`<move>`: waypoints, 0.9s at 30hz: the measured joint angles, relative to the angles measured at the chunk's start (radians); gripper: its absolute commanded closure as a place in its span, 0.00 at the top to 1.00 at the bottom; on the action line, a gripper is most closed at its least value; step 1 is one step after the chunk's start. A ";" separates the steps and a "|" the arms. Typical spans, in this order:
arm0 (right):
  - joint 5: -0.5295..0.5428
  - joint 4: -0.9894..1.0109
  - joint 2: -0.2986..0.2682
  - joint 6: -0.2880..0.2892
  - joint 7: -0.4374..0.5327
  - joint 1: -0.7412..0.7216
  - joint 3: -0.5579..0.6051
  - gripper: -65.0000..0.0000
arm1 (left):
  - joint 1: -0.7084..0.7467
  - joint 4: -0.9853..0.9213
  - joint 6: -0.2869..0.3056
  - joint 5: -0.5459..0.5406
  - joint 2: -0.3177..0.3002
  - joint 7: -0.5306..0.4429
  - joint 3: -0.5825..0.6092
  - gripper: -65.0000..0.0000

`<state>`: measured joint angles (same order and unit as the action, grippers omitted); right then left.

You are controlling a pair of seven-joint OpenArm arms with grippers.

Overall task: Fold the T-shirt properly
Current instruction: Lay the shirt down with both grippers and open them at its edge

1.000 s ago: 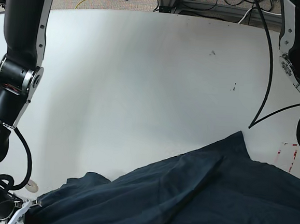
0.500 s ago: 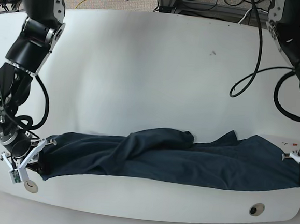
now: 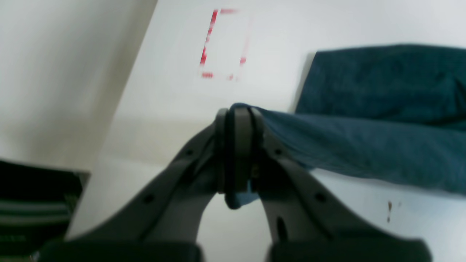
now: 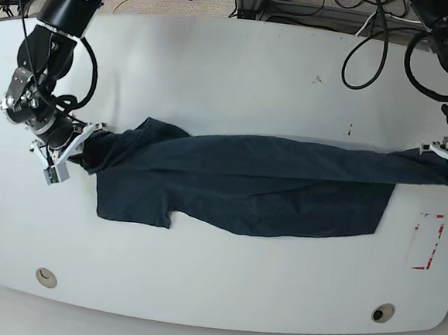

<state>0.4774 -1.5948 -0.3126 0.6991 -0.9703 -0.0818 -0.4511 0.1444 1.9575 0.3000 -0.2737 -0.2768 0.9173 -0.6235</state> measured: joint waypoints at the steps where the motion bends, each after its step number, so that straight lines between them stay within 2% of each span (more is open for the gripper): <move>1: 0.000 -0.004 0.005 0.000 0.003 0.025 -0.010 0.00 | 0.030 0.003 0.006 -0.010 0.018 -0.002 -0.018 0.00; 4: -0.008 0.000 0.002 0.001 -0.005 0.082 -0.020 0.00 | 0.087 0.000 0.016 0.003 0.042 0.011 -0.049 0.00; 7: -0.008 -0.003 0.011 -0.003 0.000 0.119 -0.023 0.00 | 0.115 -0.001 0.078 0.008 0.050 0.002 -0.072 0.00; 10: 0.000 -0.003 0.028 -0.002 0.002 0.157 -0.033 0.00 | 0.159 -0.001 0.116 -0.006 0.064 -0.008 -0.111 0.00; 14: -0.003 -0.007 0.030 0.000 0.000 0.217 -0.074 0.00 | 0.214 -0.006 0.130 0.010 0.064 0.010 -0.150 0.00; 18: -0.003 -0.008 0.028 -0.002 0.002 0.244 -0.074 0.00 | 0.239 -0.006 0.137 -0.006 0.062 -0.013 -0.156 0.00; 23: -0.005 -0.008 0.028 -0.002 0.001 0.274 -0.075 0.00 | 0.252 -0.006 0.174 0.011 0.062 0.002 -0.183 0.00; 25: -0.006 -0.008 0.028 -0.002 0.001 0.282 -0.075 0.04 | 0.251 -0.006 0.184 0.011 0.062 0.001 -0.183 0.00; 27: -0.006 -0.008 0.028 -0.002 0.000 0.285 -0.075 0.15 | 0.249 -0.006 0.185 0.008 0.062 -0.002 -0.177 0.00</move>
<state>0.4717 -1.6028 -0.2844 0.6968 -0.9699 0.2031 -0.5259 0.3939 1.9514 0.4847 -0.2661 -0.2146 0.9150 -0.8009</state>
